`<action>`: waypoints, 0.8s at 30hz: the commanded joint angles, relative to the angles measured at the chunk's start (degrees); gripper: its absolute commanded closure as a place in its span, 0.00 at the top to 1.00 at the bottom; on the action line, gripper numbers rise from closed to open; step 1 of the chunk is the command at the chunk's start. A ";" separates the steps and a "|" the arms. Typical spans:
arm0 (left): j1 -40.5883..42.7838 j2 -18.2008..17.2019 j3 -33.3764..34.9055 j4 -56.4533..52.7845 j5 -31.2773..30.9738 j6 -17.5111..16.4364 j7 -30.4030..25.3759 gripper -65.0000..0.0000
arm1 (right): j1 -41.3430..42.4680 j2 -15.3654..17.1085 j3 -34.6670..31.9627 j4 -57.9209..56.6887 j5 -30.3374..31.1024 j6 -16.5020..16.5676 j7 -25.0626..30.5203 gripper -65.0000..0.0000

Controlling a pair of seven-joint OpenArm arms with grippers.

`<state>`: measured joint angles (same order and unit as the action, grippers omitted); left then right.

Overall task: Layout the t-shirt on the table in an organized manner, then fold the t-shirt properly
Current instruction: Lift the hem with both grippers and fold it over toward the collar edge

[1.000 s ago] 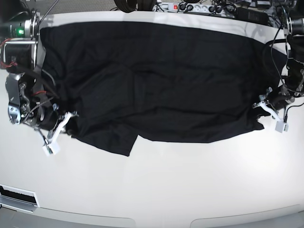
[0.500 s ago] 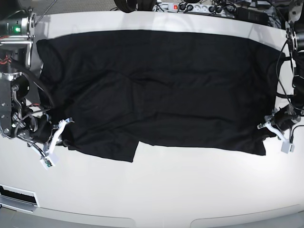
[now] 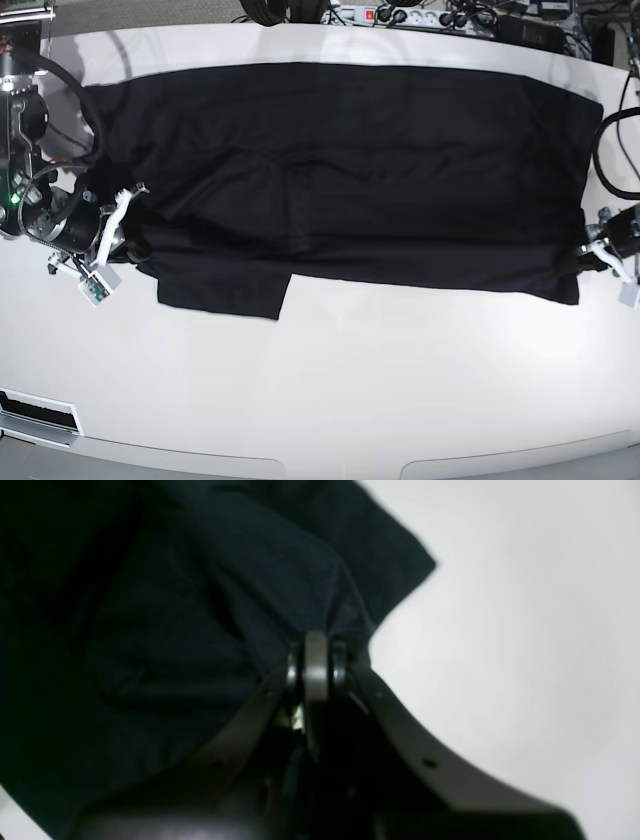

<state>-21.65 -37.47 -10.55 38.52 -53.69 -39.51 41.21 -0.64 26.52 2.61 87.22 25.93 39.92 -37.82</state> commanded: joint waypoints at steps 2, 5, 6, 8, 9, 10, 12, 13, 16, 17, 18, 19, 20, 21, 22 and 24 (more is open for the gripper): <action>-0.85 -2.45 -0.39 3.43 -4.79 -0.49 1.86 0.00 | 0.15 1.14 0.63 2.29 0.70 0.08 0.72 0.00; -0.90 -2.67 -0.39 5.27 -7.39 -0.49 5.20 0.00 | -0.04 1.11 1.66 4.31 2.45 0.08 -1.88 0.00; -0.90 -2.58 -0.39 5.40 -7.50 -0.49 5.25 0.00 | -0.04 1.11 2.29 4.98 3.89 0.08 -3.17 0.00; -0.85 -2.49 -0.39 5.40 -7.45 -0.49 5.42 0.00 | -0.17 1.11 3.82 6.12 7.52 0.08 -6.29 0.00; -0.70 -2.51 -0.39 5.40 -7.43 -0.49 5.53 0.00 | -0.31 1.11 4.68 6.67 9.31 0.08 -8.00 0.00; -0.59 -2.51 -0.39 5.40 -7.43 -0.49 5.62 0.00 | -0.59 1.11 5.57 7.23 10.67 0.08 -9.49 0.00; -0.35 -2.51 -0.39 5.40 -6.75 -0.49 5.60 0.00 | -1.55 1.11 7.30 8.07 12.52 0.08 -11.47 0.00; -0.09 -2.51 -0.39 5.40 -6.75 -0.49 5.57 0.00 | -2.12 1.11 7.96 8.24 13.27 0.08 -11.80 0.00; 1.09 -2.49 -0.39 5.40 -6.88 -0.49 5.55 0.00 | -4.26 1.11 8.48 8.26 13.27 0.08 -11.80 0.00; 1.46 -2.38 -0.39 5.40 -6.82 -0.49 5.62 0.00 | -4.96 1.09 8.46 8.26 13.31 0.08 -11.78 0.00; 1.97 -2.36 -0.39 5.40 -6.84 -0.49 5.62 0.00 | -5.62 1.11 8.46 8.26 13.31 0.08 -11.78 0.00; 2.32 -2.34 -0.39 5.40 -6.86 -0.49 5.62 0.00 | -6.16 1.11 8.46 8.33 13.31 0.08 -11.78 0.00; 2.78 -2.38 -0.39 5.40 -7.04 -0.49 5.60 0.00 | -6.51 1.11 8.46 8.48 13.29 0.08 -11.82 0.00; 2.99 -2.38 -0.39 5.40 -7.08 -0.49 5.62 0.00 | -6.95 1.14 8.48 8.70 13.27 0.08 -12.04 0.00; 3.48 -2.40 -0.39 5.40 -7.08 -0.49 5.62 0.00 | -7.32 1.14 8.48 9.18 13.29 0.08 -12.46 0.00; 4.24 -2.38 -0.39 5.40 -7.19 -0.49 6.25 0.00 | -8.07 1.14 8.48 10.67 13.31 0.08 -13.57 0.00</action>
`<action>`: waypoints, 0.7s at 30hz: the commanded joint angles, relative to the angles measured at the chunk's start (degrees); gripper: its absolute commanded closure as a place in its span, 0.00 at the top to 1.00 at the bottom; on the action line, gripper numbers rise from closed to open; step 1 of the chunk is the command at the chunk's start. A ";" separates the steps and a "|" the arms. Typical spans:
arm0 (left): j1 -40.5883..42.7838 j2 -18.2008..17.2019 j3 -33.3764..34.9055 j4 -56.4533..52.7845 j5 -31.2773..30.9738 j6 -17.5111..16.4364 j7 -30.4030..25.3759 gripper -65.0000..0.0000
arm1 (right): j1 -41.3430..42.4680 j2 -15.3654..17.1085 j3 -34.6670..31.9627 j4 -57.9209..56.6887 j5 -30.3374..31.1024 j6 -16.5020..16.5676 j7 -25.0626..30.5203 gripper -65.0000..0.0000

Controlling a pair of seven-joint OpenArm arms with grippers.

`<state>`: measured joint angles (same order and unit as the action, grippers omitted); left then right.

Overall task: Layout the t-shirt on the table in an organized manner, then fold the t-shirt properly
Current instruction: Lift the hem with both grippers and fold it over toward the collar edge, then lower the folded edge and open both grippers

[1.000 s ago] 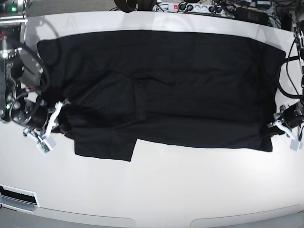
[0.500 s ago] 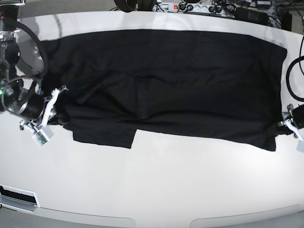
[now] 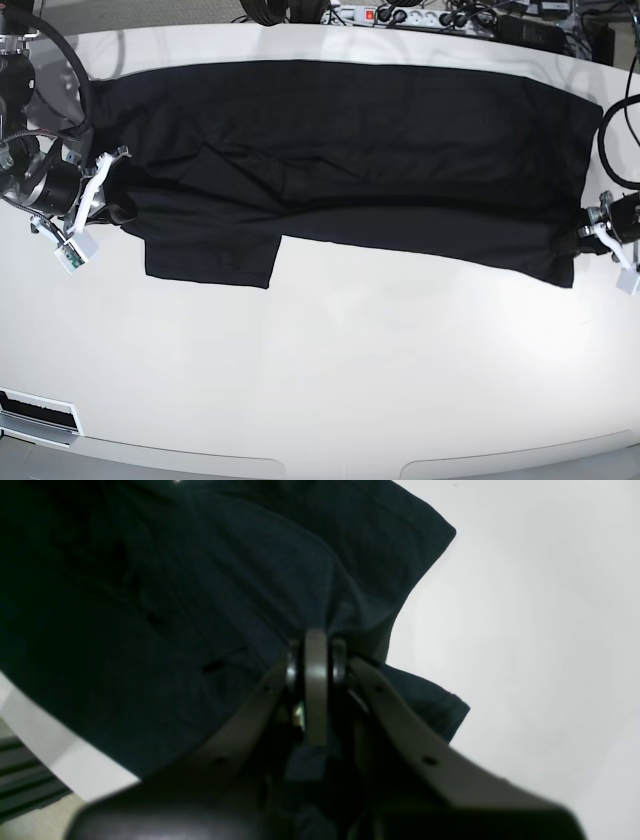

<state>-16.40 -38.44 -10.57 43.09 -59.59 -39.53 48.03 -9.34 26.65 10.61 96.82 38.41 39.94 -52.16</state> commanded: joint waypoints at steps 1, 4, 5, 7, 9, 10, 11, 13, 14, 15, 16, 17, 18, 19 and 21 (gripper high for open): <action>-0.48 -1.51 -0.37 0.83 -2.54 -0.47 0.74 0.00 | 0.15 0.98 0.48 2.23 0.81 0.06 0.39 0.00; 0.61 -1.70 -0.37 0.83 -9.64 -0.47 8.00 0.00 | -1.97 0.98 0.48 5.79 0.79 0.06 -1.70 0.00; 0.85 -1.73 -0.37 0.83 -11.72 -0.47 10.97 0.00 | -2.47 0.98 0.48 6.69 0.68 0.06 -2.86 0.00; 0.83 -1.70 -0.37 0.83 -14.58 -0.47 16.26 0.00 | -2.69 1.03 0.48 7.30 0.57 0.06 -4.68 0.00; 0.85 -1.88 -0.37 0.83 -15.32 -0.47 17.75 0.00 | -2.73 1.01 0.48 7.28 -0.17 0.06 -4.72 0.00; 0.85 -1.97 -0.37 0.83 -15.10 -0.47 17.81 0.00 | -2.78 1.01 0.48 7.28 -1.22 0.06 -4.68 0.00; 0.83 -2.10 -0.37 0.83 -14.58 -0.47 17.70 0.00 | -2.78 1.03 0.48 7.28 -2.58 0.06 -4.66 0.00; 0.85 -2.56 -0.37 0.83 -13.40 -0.47 16.28 0.00 | -2.97 1.14 0.48 7.21 -4.72 0.06 -4.44 0.00; 0.83 -2.82 -0.37 0.83 -12.33 -0.47 15.06 0.00 | -3.08 1.16 0.48 7.02 -5.05 0.06 -4.44 0.00; 0.81 -3.02 -0.37 0.83 -10.86 -0.47 13.55 0.00 | -3.19 1.14 0.48 6.69 -5.01 0.06 -4.42 0.00; 0.83 -3.17 -0.37 0.83 -9.44 -0.47 12.04 0.00 | -3.17 1.14 0.35 6.14 -4.92 0.06 -4.24 0.00; 0.81 -3.23 -0.37 0.83 -8.09 -0.47 10.73 0.00 | -3.17 1.14 0.24 5.40 -5.03 0.06 -3.98 0.00; 0.83 -3.30 -0.37 0.83 -6.95 -0.47 10.03 0.00 | -3.15 1.11 0.26 4.52 -5.01 0.06 -3.74 0.00; 0.83 -3.45 -0.37 0.83 -6.36 -0.47 9.88 0.00 | -3.15 1.14 0.26 3.72 -5.25 0.06 -2.99 0.00; 0.81 -3.65 -0.37 0.83 -5.53 -0.47 10.03 0.00 | -3.15 1.11 0.26 2.36 -6.47 0.06 -1.86 0.00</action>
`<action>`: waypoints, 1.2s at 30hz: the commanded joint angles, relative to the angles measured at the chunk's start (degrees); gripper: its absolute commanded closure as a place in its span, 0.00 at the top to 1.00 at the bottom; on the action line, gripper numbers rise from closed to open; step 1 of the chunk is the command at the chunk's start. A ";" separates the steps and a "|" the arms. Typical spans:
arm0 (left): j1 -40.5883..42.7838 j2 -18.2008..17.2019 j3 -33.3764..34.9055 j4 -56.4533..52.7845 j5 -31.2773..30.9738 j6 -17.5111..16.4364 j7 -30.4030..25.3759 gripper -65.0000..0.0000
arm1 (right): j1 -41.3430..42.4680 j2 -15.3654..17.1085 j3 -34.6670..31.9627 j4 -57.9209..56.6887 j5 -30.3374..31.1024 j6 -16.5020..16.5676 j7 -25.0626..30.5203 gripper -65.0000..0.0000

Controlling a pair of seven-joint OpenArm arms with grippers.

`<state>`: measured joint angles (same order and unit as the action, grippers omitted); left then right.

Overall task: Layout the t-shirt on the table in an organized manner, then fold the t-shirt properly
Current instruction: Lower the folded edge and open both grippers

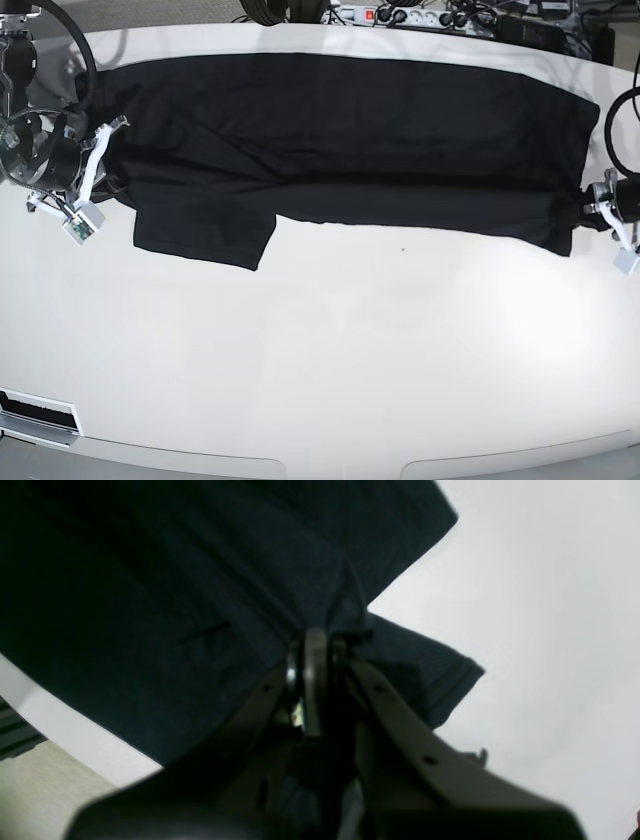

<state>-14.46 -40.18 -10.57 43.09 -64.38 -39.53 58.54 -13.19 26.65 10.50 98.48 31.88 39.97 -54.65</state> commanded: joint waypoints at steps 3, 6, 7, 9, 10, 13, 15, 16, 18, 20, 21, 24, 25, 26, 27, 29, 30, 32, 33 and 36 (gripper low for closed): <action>-1.07 -1.86 -0.37 0.83 -0.57 -0.47 0.24 0.00 | 0.70 1.14 0.37 0.35 -0.76 0.03 1.05 0.00; -0.37 -1.53 -0.35 0.83 -1.05 -0.47 1.05 0.00 | 0.70 1.14 0.37 0.35 -0.55 0.03 1.03 0.00; 0.15 -1.42 -0.35 0.83 -0.98 -0.47 1.05 0.00 | 0.70 1.14 0.37 0.35 -0.59 0.03 1.01 0.00; 1.36 -1.36 -0.35 0.83 -1.03 -0.47 1.03 0.00 | 0.68 1.14 0.37 0.35 -0.57 0.03 0.83 0.00; 1.92 -1.36 -0.35 0.83 -1.01 -0.47 1.01 0.00 | 0.68 1.14 0.37 0.35 -0.59 0.03 0.81 0.00; 3.56 -1.40 -0.35 0.83 -1.01 -0.47 0.96 0.00 | 0.68 1.14 0.37 0.35 -0.61 0.03 -0.13 0.00; 4.44 -1.40 -0.35 0.83 -0.92 -0.47 0.46 0.00 | 0.68 1.14 0.37 0.35 -0.61 0.03 -0.79 0.00; 4.63 -1.40 -0.35 0.83 -0.68 -0.47 -0.02 0.00 | 0.68 1.14 0.37 0.35 -0.61 0.03 -0.96 0.00; 4.59 -1.40 -0.35 0.83 -0.63 -0.47 -0.55 0.00 | 0.68 1.14 0.37 0.35 -0.59 0.03 -0.90 0.00; 4.59 -1.40 -0.35 0.83 -0.61 -0.47 -2.14 0.00 | 0.66 1.14 0.37 0.35 -0.57 0.03 -0.87 0.00; 4.59 -1.40 -0.35 0.83 -0.61 -0.47 -2.54 0.00 | 0.68 1.20 0.37 0.35 -0.70 0.03 -0.90 0.06; 4.57 -1.40 -0.35 0.83 -1.03 -0.47 -2.64 0.30 | 0.92 2.86 0.37 0.42 -0.90 -0.04 -1.22 0.51; 4.57 -1.40 -0.35 0.83 -1.01 -0.47 -2.64 0.41 | 1.55 3.76 0.37 0.48 -1.49 -1.53 -2.12 0.63; 4.57 -1.40 -0.35 0.83 -0.98 -0.47 -2.64 0.50 | 2.58 4.44 0.37 0.68 -2.16 -4.35 -3.80 0.71; 4.59 -1.40 -0.35 0.83 -1.01 -0.47 -2.67 0.54 | 3.85 5.11 0.39 0.92 -2.38 -7.69 -5.79 0.72; 4.59 -1.40 -0.35 0.83 -0.98 -0.47 -2.89 0.54 | 6.25 6.25 0.66 1.16 -1.18 -12.46 -7.48 0.72; 4.59 -1.38 -0.35 0.83 -1.01 -0.47 -3.15 0.54 | 7.17 6.60 0.83 1.16 0.70 -13.22 -7.37 0.72; 4.61 -1.36 -0.35 0.83 -1.07 -0.47 -3.34 0.54 | 8.74 6.67 0.85 1.14 5.84 -13.79 -6.38 0.72; 4.59 -1.22 -0.37 0.83 -1.27 -0.47 -3.32 0.54 | 9.16 6.54 0.83 1.14 8.85 -14.05 -5.84 0.72; 4.50 -0.59 -0.37 0.83 -2.58 -0.47 -3.32 0.54 | 10.56 5.05 0.79 0.37 14.88 -13.79 -4.39 0.72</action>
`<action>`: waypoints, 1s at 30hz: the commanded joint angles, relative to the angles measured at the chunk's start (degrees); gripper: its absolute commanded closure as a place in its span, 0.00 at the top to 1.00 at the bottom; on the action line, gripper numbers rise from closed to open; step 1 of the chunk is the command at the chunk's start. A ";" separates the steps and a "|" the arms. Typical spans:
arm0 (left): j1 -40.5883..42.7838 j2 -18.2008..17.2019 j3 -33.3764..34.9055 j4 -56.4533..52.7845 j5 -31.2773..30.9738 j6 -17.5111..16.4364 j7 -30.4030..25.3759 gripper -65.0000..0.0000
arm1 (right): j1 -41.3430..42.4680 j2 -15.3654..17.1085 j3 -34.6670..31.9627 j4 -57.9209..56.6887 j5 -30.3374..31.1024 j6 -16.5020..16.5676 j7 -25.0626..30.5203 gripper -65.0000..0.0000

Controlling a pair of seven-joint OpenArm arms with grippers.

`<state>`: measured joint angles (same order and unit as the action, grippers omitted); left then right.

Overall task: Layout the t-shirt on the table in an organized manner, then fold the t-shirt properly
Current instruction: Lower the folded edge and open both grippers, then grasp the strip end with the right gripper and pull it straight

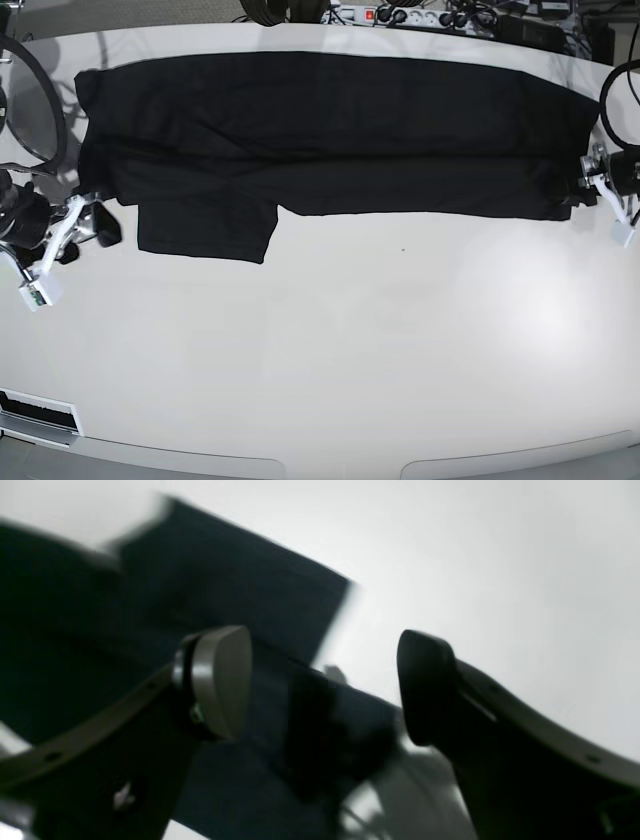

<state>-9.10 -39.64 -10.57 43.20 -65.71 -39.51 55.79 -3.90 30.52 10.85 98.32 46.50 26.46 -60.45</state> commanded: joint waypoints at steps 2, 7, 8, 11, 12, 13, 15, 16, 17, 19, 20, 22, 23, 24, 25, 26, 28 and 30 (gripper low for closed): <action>-1.33 -0.66 -0.37 0.72 -1.29 -0.49 -0.61 0.54 | 2.95 -1.03 0.44 -2.05 -0.04 -0.35 2.19 0.72; -0.90 -0.35 -0.37 0.70 -1.14 -0.49 -1.38 0.54 | 7.91 -6.69 0.44 -16.98 -0.44 0.11 6.91 0.72; -0.90 -0.33 -0.37 0.70 -1.11 -0.49 -1.38 0.54 | 9.44 -7.61 0.44 -20.96 -0.46 1.11 7.15 0.72; -0.94 -0.35 -0.37 0.68 -1.16 -0.49 -1.64 0.54 | 14.10 -9.77 0.46 -33.64 -2.54 3.96 9.22 0.72; -0.94 -0.35 -0.37 0.68 -1.14 -0.49 -1.84 0.54 | 15.47 -10.16 0.46 -37.66 -4.70 4.13 10.86 0.72; -0.94 -0.35 -0.37 0.68 -1.11 -0.49 -1.81 0.54 | 16.92 -10.56 0.46 -41.20 -6.56 3.93 12.46 0.72; -0.92 -0.35 -0.37 0.68 -0.94 -0.49 -1.81 0.54 | 18.97 -10.93 0.46 -46.84 -8.98 2.86 14.93 0.72; -0.92 -0.35 -0.37 0.68 -0.94 -0.49 -1.81 0.54 | 19.61 -11.02 0.46 -48.48 -9.49 2.49 15.50 0.72; -0.92 -0.35 -0.37 0.68 -0.96 -0.49 -1.81 0.54 | 19.96 -11.04 0.46 -49.48 -9.49 2.49 15.72 0.72; -0.92 -0.35 -0.37 0.68 -0.96 -0.49 -1.84 0.54 | 19.87 -11.32 0.46 -49.70 -9.46 4.04 15.56 0.72; -0.92 -0.35 -0.37 0.68 -0.96 -0.49 -1.84 0.54 | 19.71 -11.56 0.46 -49.70 -9.22 5.46 14.86 0.72; -0.92 -0.33 -0.37 0.68 -0.98 -0.49 -2.03 0.54 | 19.52 -12.41 0.44 -49.70 -7.69 8.74 11.76 0.72; -0.92 -0.33 -0.37 0.68 -0.98 -0.49 -2.10 0.54 | 19.45 -12.81 0.44 -49.70 -6.38 10.93 9.84 0.71; -0.92 -0.33 -0.37 0.68 -0.98 -0.49 -2.21 0.54 | 19.45 -13.29 0.44 -49.70 -4.72 13.38 7.87 0.71; -0.94 -0.33 -0.37 0.68 -0.98 -0.49 -2.27 0.54 | 19.47 -13.55 0.44 -49.68 -2.97 13.54 6.45 0.70; -0.94 -0.33 -0.37 0.68 -0.98 -0.49 -2.36 0.54 | 19.47 -13.60 0.44 -49.68 -1.27 13.54 6.14 0.65; -0.94 -0.33 -0.37 0.68 -0.96 -0.49 -2.47 0.54 | 19.67 -13.29 0.46 -49.51 1.36 13.54 6.99 0.46; -0.94 -0.33 -0.37 0.68 -0.98 -0.49 -2.67 0.54 | 20.04 -12.76 0.46 -48.87 3.85 13.54 7.48 0.17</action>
<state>-9.21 -38.44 -10.57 43.13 -65.56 -39.51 53.91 14.37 16.51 10.98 48.27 49.19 39.68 -54.22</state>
